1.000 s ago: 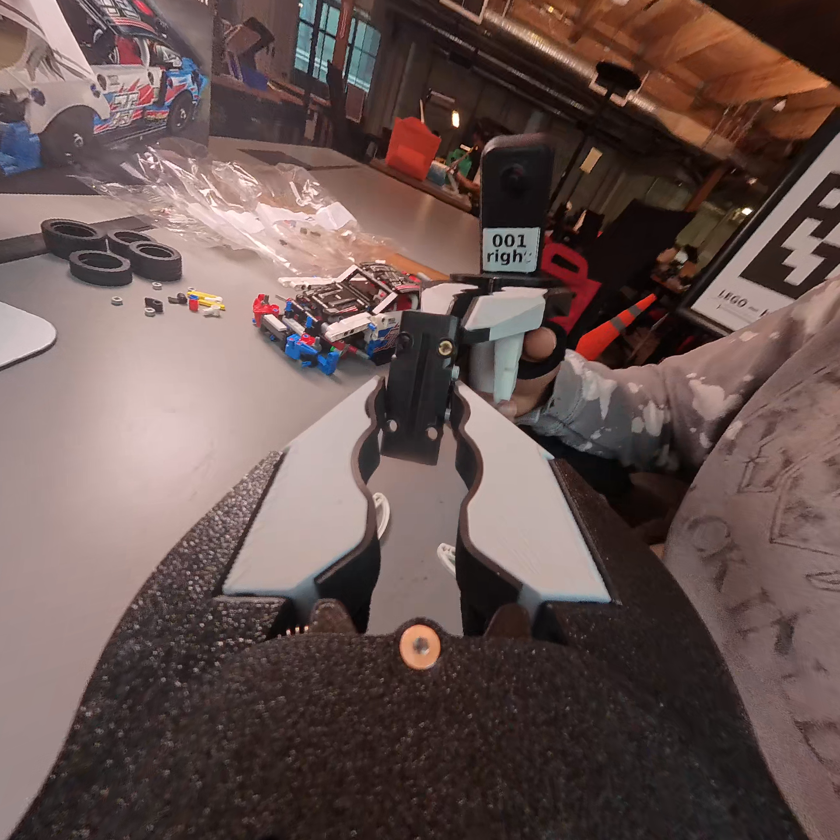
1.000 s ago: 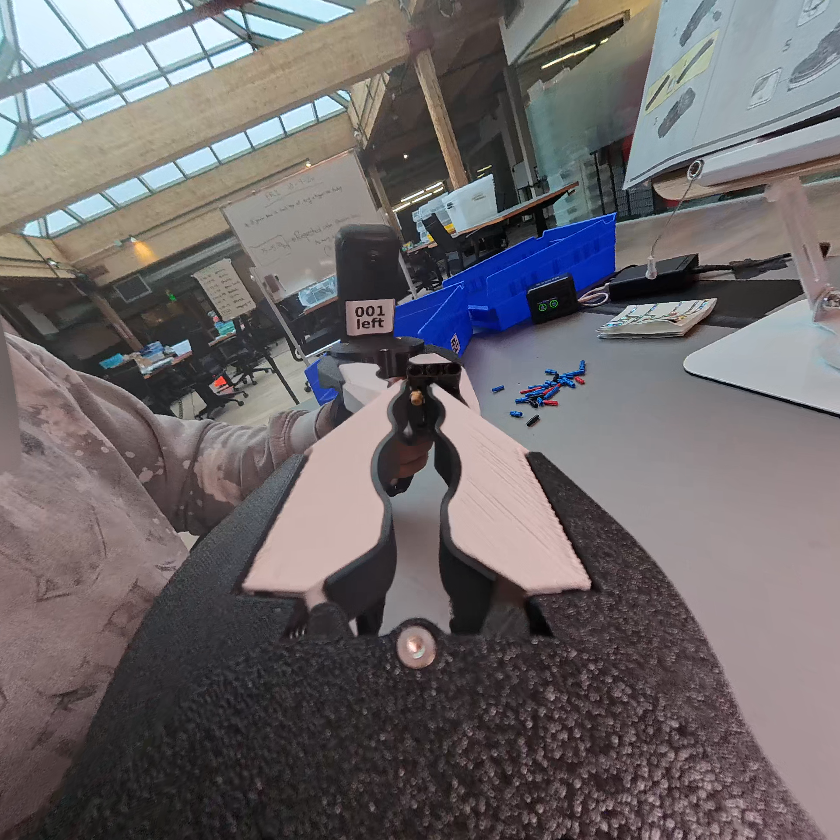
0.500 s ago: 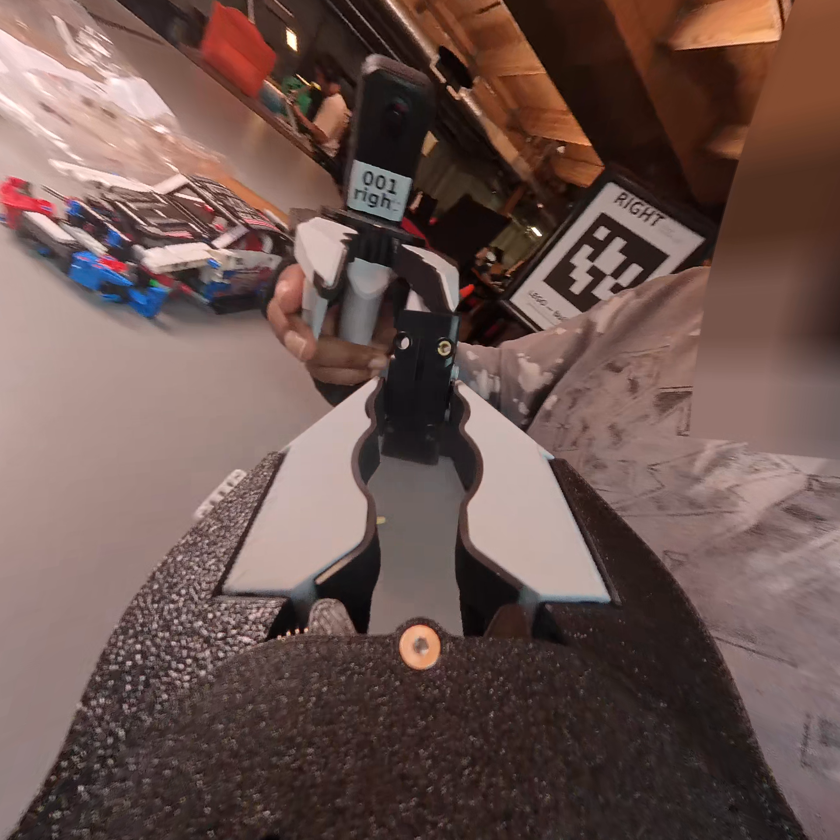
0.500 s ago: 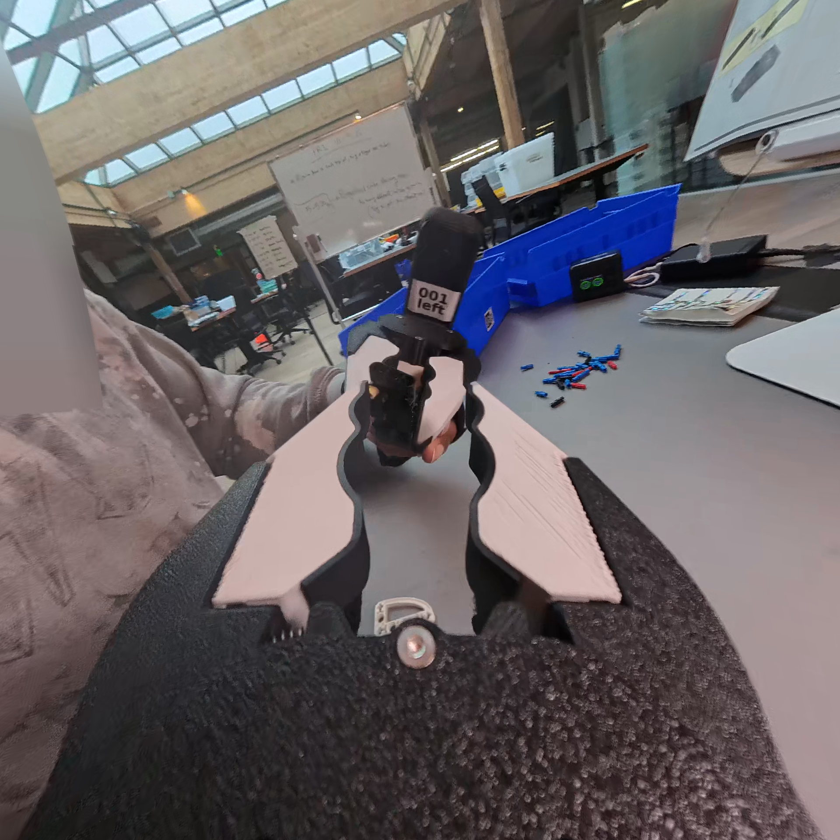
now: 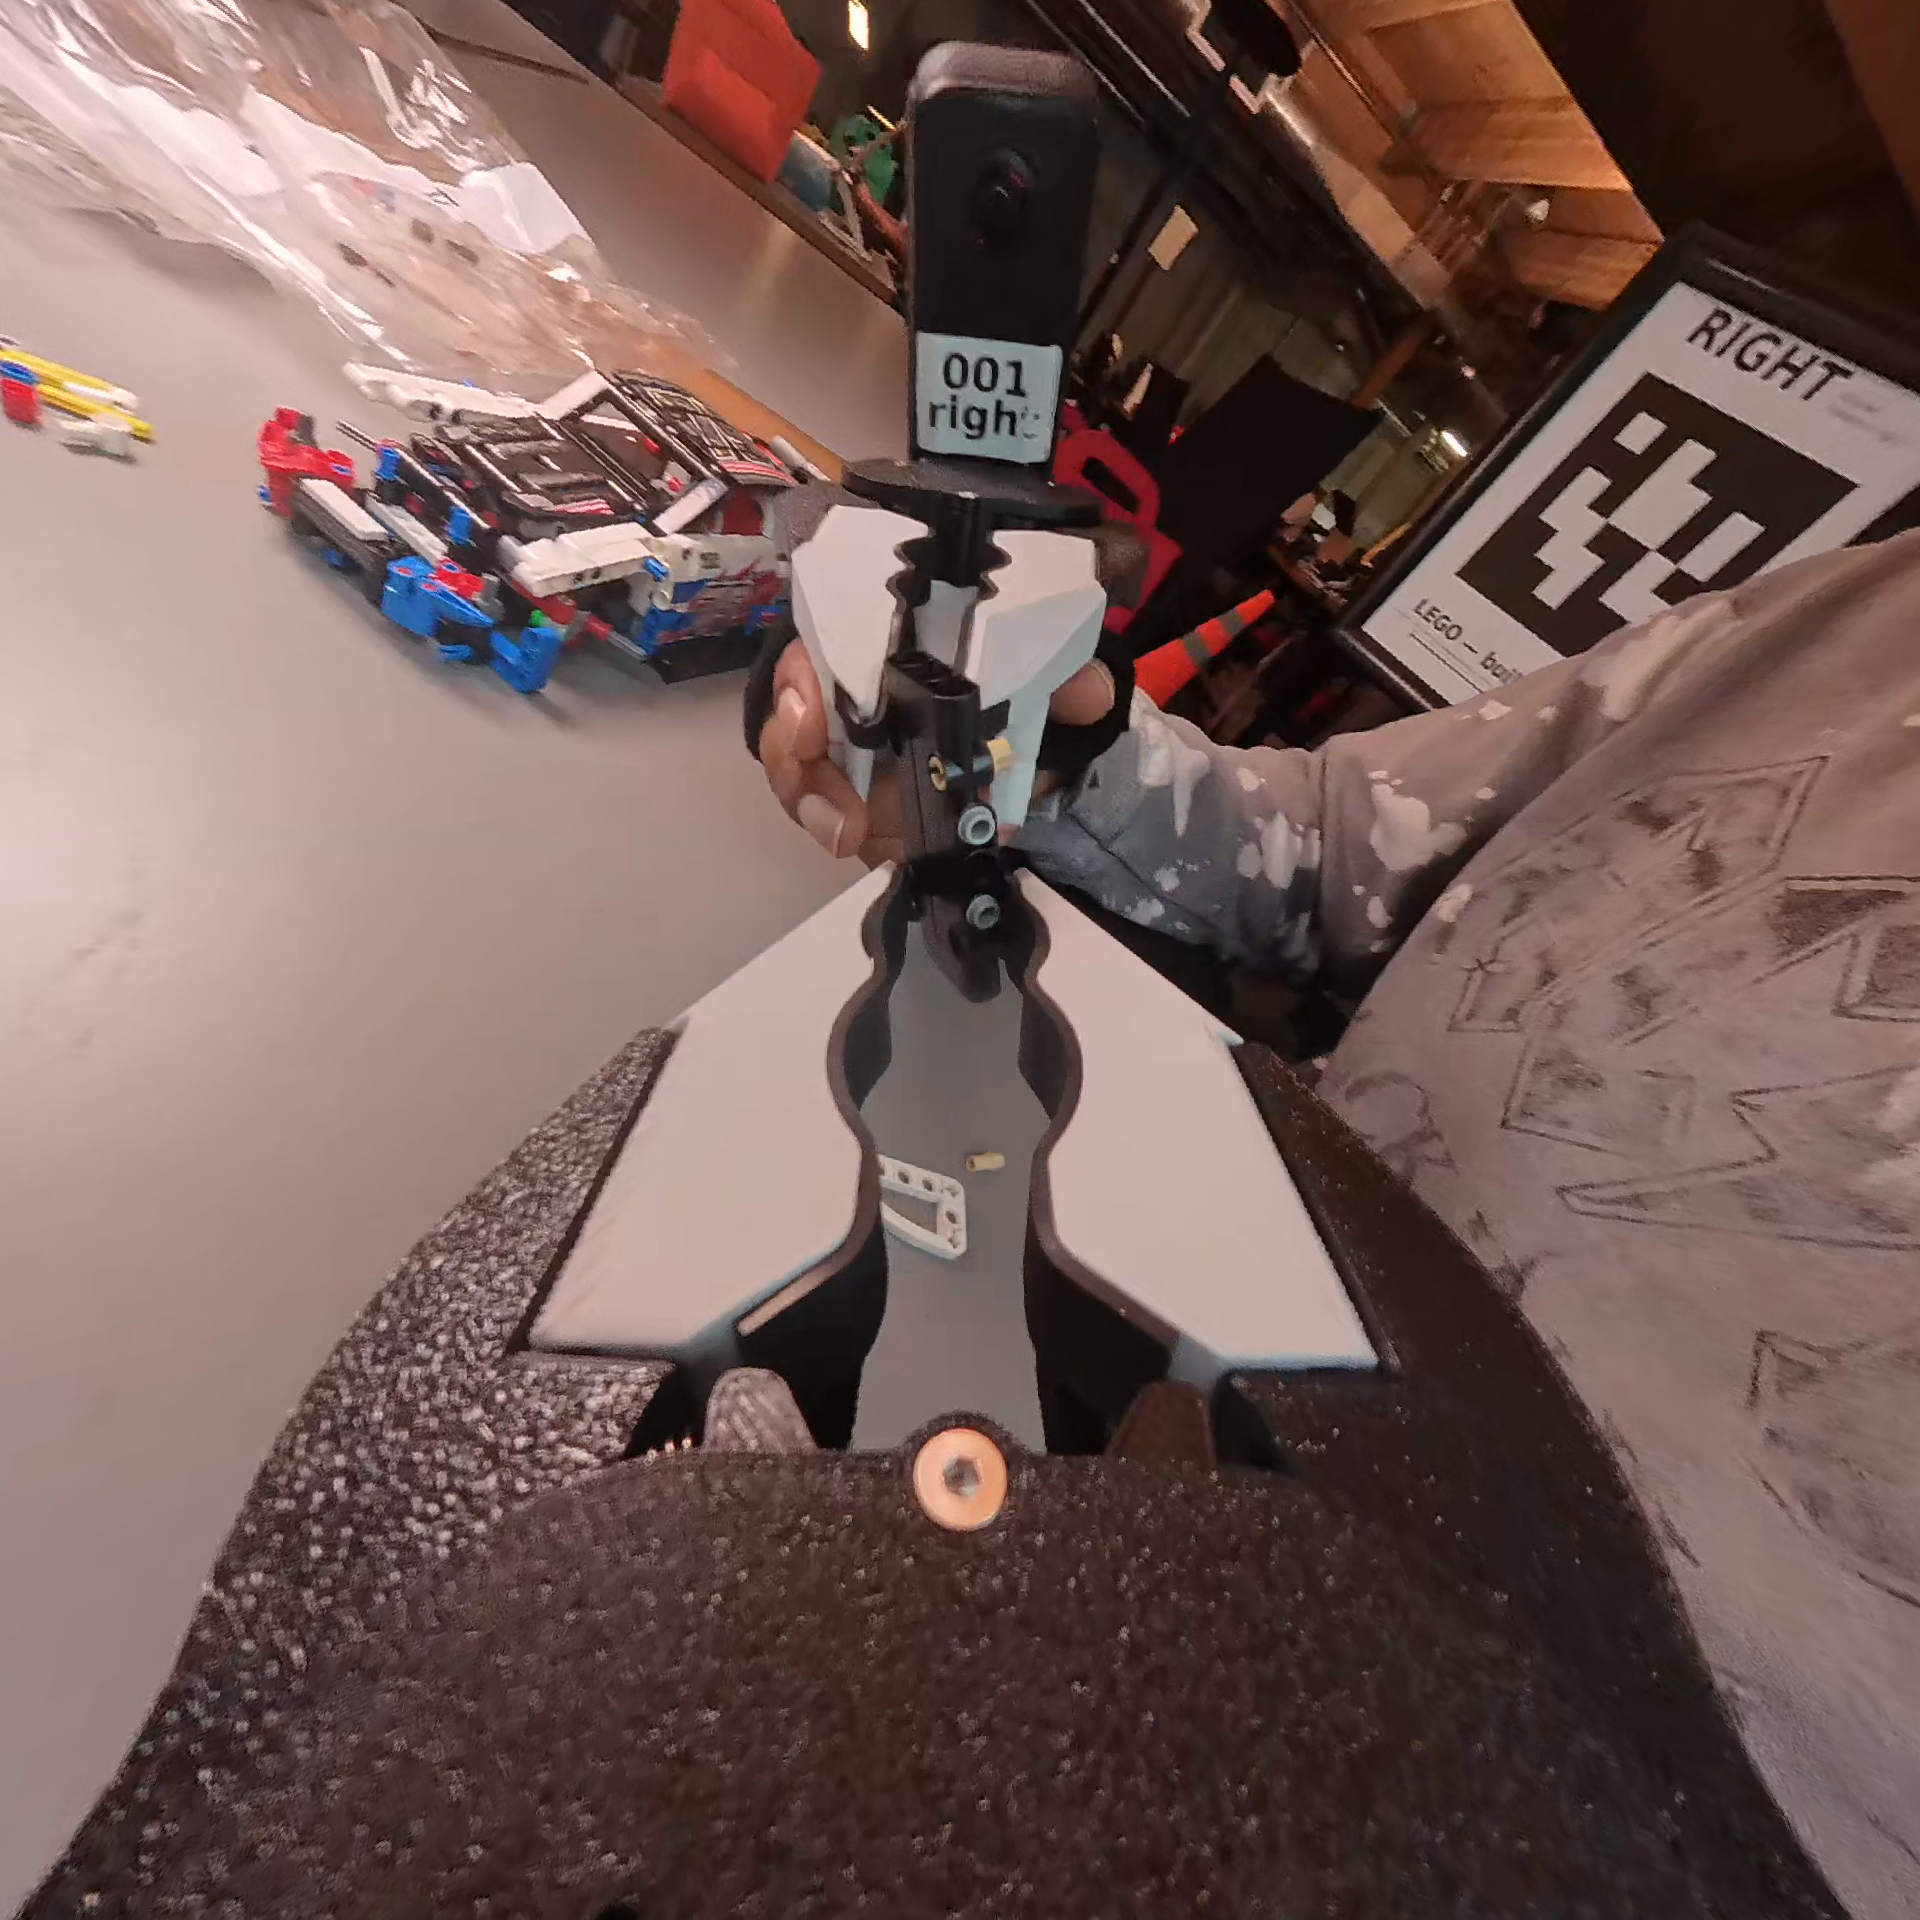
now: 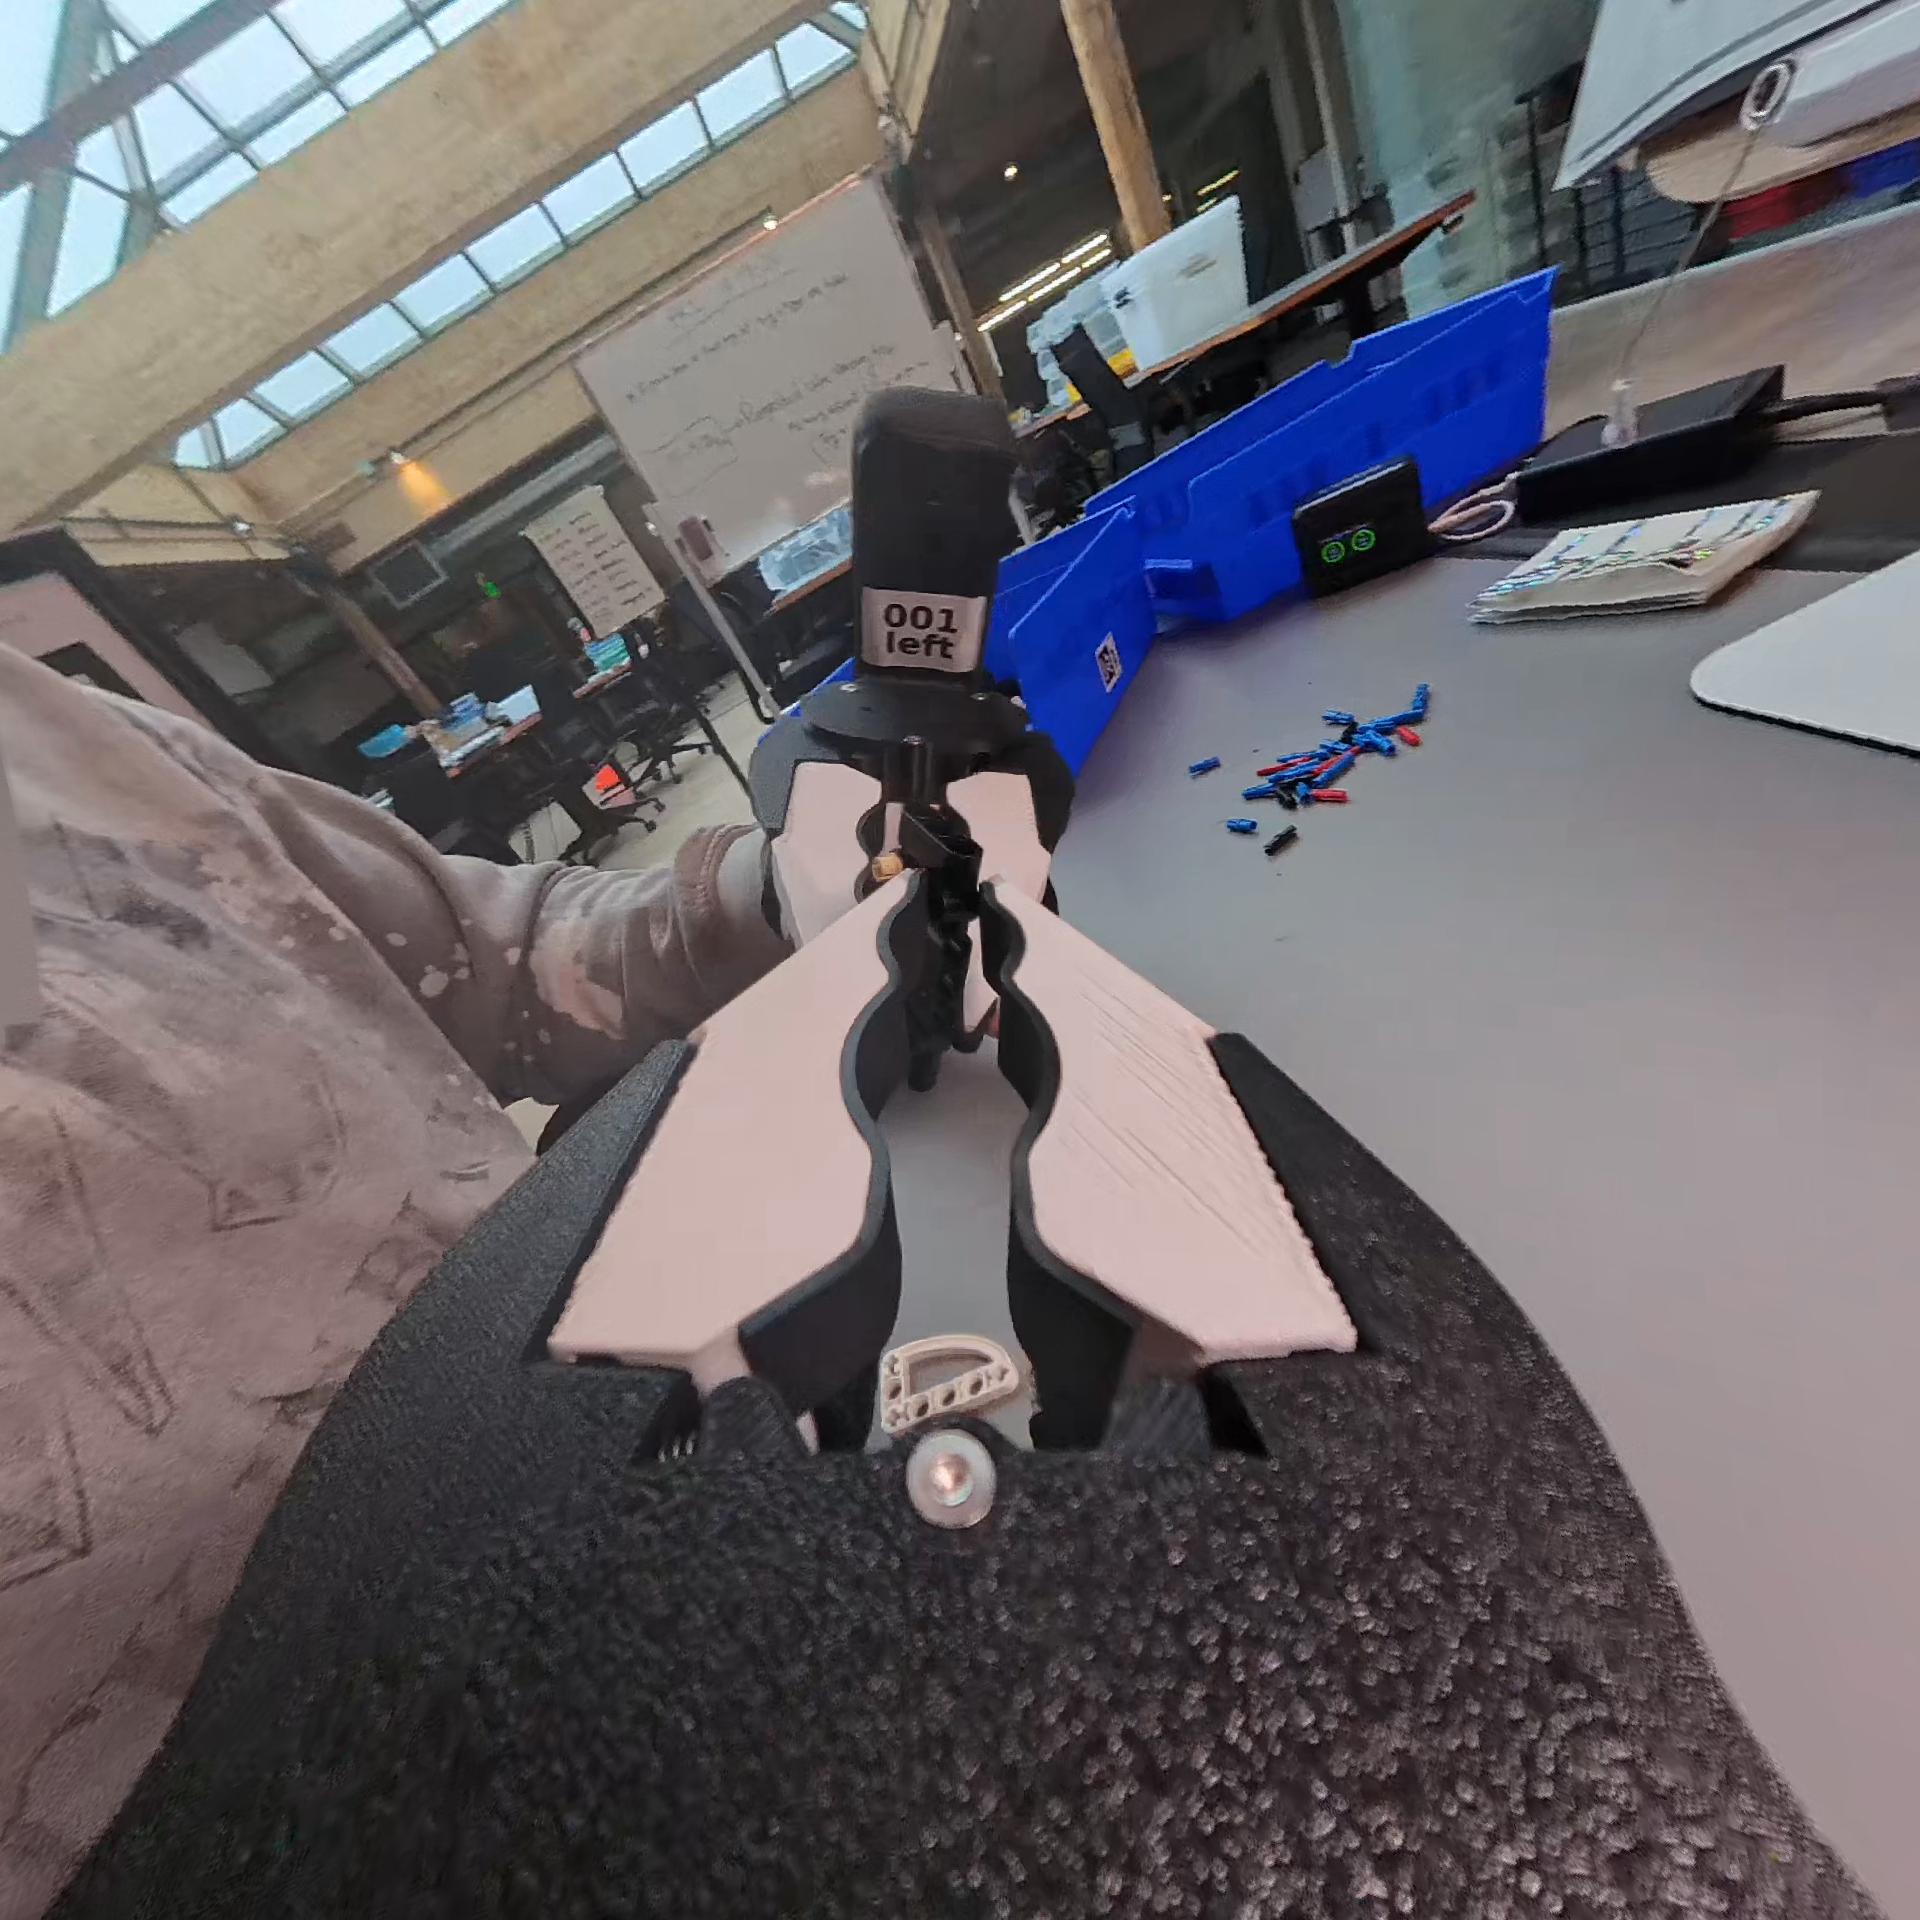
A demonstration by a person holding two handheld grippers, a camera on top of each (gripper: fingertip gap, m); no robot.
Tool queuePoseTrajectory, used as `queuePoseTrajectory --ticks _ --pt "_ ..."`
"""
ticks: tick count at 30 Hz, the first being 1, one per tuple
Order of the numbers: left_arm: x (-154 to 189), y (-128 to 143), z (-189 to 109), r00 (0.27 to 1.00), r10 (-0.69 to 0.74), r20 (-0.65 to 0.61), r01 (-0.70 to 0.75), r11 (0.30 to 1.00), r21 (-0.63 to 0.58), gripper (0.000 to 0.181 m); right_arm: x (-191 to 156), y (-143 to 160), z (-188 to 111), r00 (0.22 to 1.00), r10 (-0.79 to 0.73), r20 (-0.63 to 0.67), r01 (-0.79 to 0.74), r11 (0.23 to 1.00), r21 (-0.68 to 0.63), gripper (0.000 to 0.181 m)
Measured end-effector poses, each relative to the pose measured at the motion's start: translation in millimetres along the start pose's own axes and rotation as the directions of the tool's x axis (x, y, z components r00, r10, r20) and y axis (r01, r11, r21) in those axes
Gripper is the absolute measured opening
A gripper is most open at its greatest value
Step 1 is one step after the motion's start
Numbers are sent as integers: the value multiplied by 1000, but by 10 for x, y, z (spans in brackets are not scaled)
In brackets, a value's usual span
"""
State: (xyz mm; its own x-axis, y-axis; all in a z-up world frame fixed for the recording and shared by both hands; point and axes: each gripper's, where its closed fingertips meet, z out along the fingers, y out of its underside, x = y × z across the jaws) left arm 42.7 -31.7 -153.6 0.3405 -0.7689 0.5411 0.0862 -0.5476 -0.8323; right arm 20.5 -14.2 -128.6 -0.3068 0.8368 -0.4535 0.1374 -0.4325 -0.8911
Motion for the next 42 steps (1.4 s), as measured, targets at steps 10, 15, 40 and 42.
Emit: queuePoseTrajectory --ticks 10,15,40,42 --pt "-402 -113 -26 961 21 276 -53 992 111 6 320 -39 39 975 16 -221 1 997 74 8" --pt "-755 -101 -155 837 130 532 -164 986 16 5 505 -75 -7 932 -10 -361 45 995 90 12" --pt "-779 -271 -272 502 490 712 -408 861 -305 6 483 -94 256 865 -110 -489 158 986 58 7" --pt "-790 -268 -275 528 475 704 -396 871 -291 6 490 -86 255 857 -130 -499 174 984 42 6"
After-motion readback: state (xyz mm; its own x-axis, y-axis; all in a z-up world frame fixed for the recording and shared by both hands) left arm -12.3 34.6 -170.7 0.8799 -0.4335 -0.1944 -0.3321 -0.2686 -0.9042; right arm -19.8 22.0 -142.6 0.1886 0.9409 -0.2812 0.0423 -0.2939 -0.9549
